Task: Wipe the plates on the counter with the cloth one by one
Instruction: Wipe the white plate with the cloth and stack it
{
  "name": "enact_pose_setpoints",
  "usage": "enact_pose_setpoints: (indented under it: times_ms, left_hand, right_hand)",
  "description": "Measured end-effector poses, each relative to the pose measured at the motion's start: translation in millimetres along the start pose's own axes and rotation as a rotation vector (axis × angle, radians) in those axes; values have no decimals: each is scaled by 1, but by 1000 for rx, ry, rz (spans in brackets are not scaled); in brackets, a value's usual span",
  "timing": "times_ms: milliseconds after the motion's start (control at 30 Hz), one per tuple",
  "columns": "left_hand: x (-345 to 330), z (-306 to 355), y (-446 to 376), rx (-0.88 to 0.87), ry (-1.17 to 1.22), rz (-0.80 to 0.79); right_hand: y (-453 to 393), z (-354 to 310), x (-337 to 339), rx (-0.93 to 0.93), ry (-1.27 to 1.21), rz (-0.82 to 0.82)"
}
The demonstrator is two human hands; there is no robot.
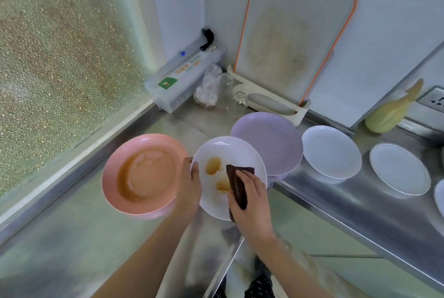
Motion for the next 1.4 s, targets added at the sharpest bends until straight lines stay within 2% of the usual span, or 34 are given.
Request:
enact_pose_setpoints:
  times_ms: [167, 300, 400, 467, 533, 667, 733, 800, 900, 967, 1067, 1200, 1333, 1400]
  left_hand:
    - [-19, 36, -21, -118, -32, -22]
    - [-21, 46, -37, -201, -172, -68]
    - [-22, 50, -44, -207, -166, -126]
    - [-23, 52, -46, -197, -151, -154]
    - [-28, 56, -45, -204, -135, -159]
    - [-45, 70, -39, -213, -79, -141]
    - [-54, 78, -40, -224, -76, -122]
    - [-58, 86, -43, -265, -111, -96]
    - [-56, 91, -51, -288, -138, -80]
    - [-53, 92, -56, -261, -123, -77]
    - [-53, 97, -61, -234, -133, -44]
    - [-65, 102, -61, -218, -153, 20]
    - [-72, 109, -64, -280, -150, 50]
    - [-73, 111, -67, -286, -152, 30]
  right_hand:
    - [-5, -21, -12, 233, 143, 5]
    - [-17, -8, 6, 421, 300, -45]
    - [-29, 14, 27, 529, 437, -28]
    - [-41, 27, 44, 450, 487, 41]
    - [-52, 35, 59, 287, 496, 99]
    - [-50, 26, 59, 33, 327, 158]
    - [-42, 12, 51, 44, 265, 155]
    - [-31, -2, 47, 163, 261, 114]
    - [-24, -2, 58, 384, 351, 10]
    - [-32, 13, 72, 437, 443, 51]
    - [-49, 34, 91, 299, 497, 161]
    - [-49, 29, 74, 57, 283, 159]
    - [-31, 9, 41, 121, 201, 131]
    - [-30, 9, 41, 167, 244, 152]
Point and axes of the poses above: each hand's wrist, its own y-axis away from the middle knuckle, its own x-axis out of the back of the hand, z = x × y, the point moved 3 cm from there along -y, towards the middle knuckle, and after that the axes turned 12 degrees about -x, right-handed, at the moved point
